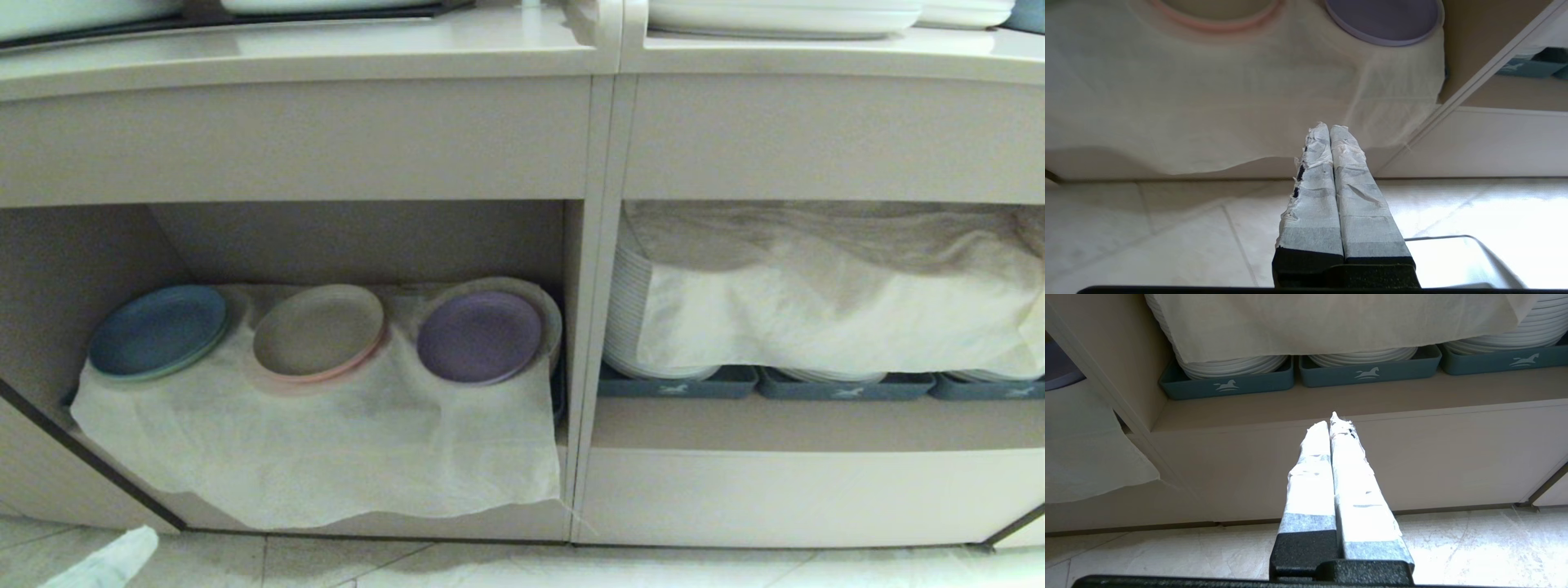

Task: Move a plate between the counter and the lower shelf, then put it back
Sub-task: Pick up the plate in the cupboard

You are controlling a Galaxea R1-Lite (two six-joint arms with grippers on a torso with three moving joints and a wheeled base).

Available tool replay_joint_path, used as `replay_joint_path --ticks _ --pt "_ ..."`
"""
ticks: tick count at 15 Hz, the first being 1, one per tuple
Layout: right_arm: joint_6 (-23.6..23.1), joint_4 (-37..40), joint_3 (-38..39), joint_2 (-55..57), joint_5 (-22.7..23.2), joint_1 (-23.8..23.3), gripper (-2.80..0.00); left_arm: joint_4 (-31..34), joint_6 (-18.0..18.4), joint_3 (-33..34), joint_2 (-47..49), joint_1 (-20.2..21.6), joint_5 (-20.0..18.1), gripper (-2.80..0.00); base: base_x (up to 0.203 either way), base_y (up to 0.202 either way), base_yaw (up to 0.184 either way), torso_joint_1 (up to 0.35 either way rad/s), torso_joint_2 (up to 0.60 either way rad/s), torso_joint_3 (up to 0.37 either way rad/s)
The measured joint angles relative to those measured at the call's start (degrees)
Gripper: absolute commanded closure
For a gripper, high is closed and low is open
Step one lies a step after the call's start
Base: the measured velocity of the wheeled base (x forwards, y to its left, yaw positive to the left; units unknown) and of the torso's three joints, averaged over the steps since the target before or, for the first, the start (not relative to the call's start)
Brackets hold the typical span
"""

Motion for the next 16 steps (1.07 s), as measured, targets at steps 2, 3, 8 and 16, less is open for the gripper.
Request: replay_joint_path --ticks 2,3,8,16 --pt "0.0 0.0 0.0 0.0 0.0 0.0 0.0 -2.1 -2.8 0.3 2.8 -0.3 0.0 0.0 0.0 0.0 0.0 0.0 0.0 0.0" --pt "0.0 0.0 0.0 0.0 0.0 0.0 0.0 -3.4 -4.1 0.3 4.2 -0.3 0.0 0.0 0.0 0.0 0.0 0.0 0.0 0.0" --pt "0.0 0.0 0.0 0.0 0.0 0.0 0.0 -10.0 -11.4 0.4 12.7 -1.5 -0.1 0.0 0.0 0.0 0.0 0.0 0.0 0.0" --pt "0.0 0.0 0.0 0.0 0.0 0.0 0.0 -26.4 -9.7 -0.5 32.8 -6.1 0.6 0.0 0.0 0.0 0.0 0.0 0.0 0.0"
